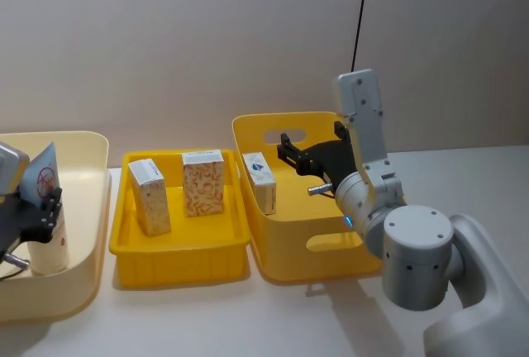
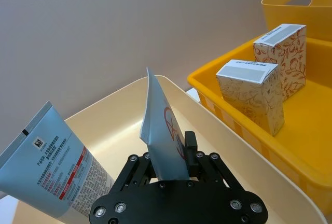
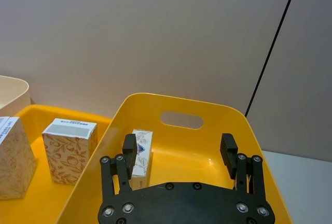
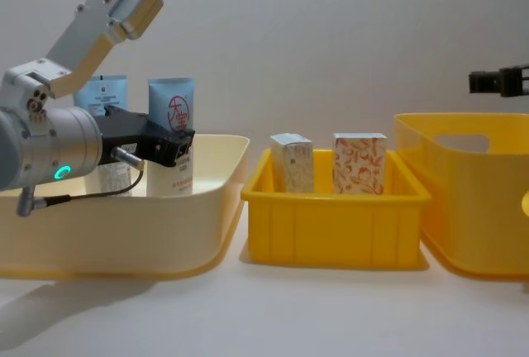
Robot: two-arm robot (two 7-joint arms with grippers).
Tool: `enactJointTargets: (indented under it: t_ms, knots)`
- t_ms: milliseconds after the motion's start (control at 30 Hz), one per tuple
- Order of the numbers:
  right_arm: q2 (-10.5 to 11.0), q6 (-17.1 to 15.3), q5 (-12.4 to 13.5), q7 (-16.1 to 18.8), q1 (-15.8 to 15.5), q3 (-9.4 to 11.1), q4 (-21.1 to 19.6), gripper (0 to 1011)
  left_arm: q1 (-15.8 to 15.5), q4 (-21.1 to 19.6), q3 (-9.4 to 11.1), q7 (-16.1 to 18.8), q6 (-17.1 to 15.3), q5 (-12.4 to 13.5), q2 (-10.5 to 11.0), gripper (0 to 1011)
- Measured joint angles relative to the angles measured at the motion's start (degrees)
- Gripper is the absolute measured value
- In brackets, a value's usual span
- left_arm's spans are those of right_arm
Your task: Bimanual collaborative sorting of washing and personal care products
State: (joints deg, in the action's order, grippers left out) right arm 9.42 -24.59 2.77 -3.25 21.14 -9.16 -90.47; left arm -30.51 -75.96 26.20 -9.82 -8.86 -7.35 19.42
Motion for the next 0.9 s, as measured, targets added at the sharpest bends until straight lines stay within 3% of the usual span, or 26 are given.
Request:
enactJointTargets:
  t_ms: [900]
  knots:
    - [0.0,0.0,0.0,0.0,0.0,0.0,0.0,1001,0.0,0.0,0.0,0.0,0.0,0.0,0.0,278]
